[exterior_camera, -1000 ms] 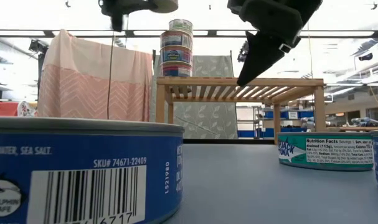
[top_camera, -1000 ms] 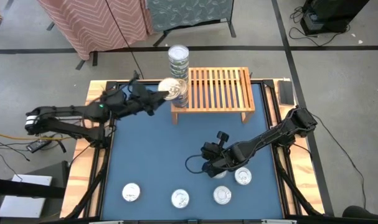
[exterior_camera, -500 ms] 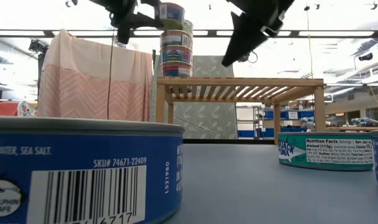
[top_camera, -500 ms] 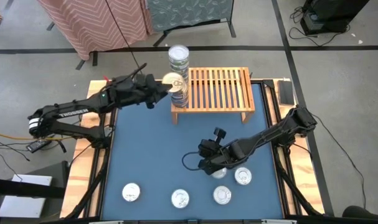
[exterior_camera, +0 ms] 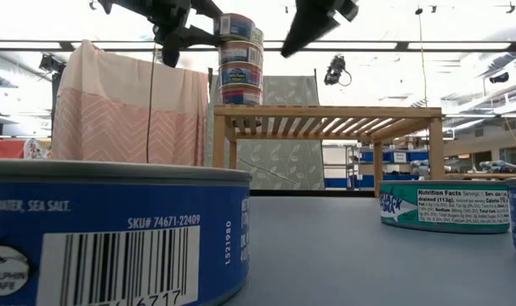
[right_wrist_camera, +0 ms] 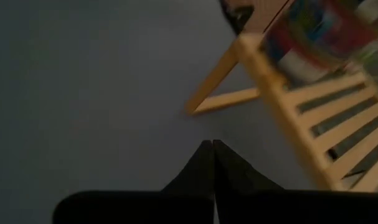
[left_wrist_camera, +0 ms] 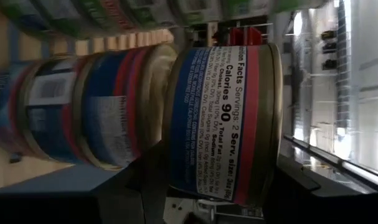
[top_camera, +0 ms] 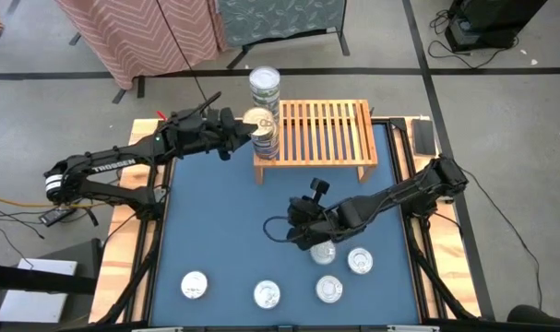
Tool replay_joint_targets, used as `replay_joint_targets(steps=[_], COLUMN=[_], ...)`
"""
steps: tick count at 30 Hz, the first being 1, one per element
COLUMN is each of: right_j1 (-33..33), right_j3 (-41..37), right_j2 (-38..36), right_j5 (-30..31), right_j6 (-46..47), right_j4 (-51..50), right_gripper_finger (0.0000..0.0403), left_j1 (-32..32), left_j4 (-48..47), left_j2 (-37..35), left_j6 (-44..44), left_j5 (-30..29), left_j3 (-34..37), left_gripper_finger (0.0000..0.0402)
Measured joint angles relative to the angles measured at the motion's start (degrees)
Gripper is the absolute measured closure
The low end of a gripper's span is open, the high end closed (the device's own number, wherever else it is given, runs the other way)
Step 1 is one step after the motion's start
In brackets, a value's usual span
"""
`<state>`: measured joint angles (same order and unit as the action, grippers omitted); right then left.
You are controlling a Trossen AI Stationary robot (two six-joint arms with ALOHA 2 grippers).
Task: Stack canned seafood by type on shelf
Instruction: Stack the blue tuna can on top of the other blue tuna cans on the shelf
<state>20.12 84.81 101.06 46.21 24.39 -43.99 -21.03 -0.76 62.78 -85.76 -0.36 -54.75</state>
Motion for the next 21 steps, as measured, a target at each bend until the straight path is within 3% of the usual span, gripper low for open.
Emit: replay_joint_targets(steps=[11, 21], right_j1=[-4.7, -6.5], right_j3=[8.6, 11.9], right_j2=[0.0, 0.0], right_j5=[0.9, 2.9], right_j6=[-9.8, -16.3], right_j4=[1.0, 4.5], right_gripper_finger=[0.0398, 0.0351], left_j1=[-0.1, -0.1], left_j4=[4.9, 5.8], left_j2=[0.3, 0.3], left_j6=[2.5, 4.8], left_j5=[0.0, 1.2], left_j3=[0.0, 0.0], left_gripper_finger=[0.0191, 0.0168])
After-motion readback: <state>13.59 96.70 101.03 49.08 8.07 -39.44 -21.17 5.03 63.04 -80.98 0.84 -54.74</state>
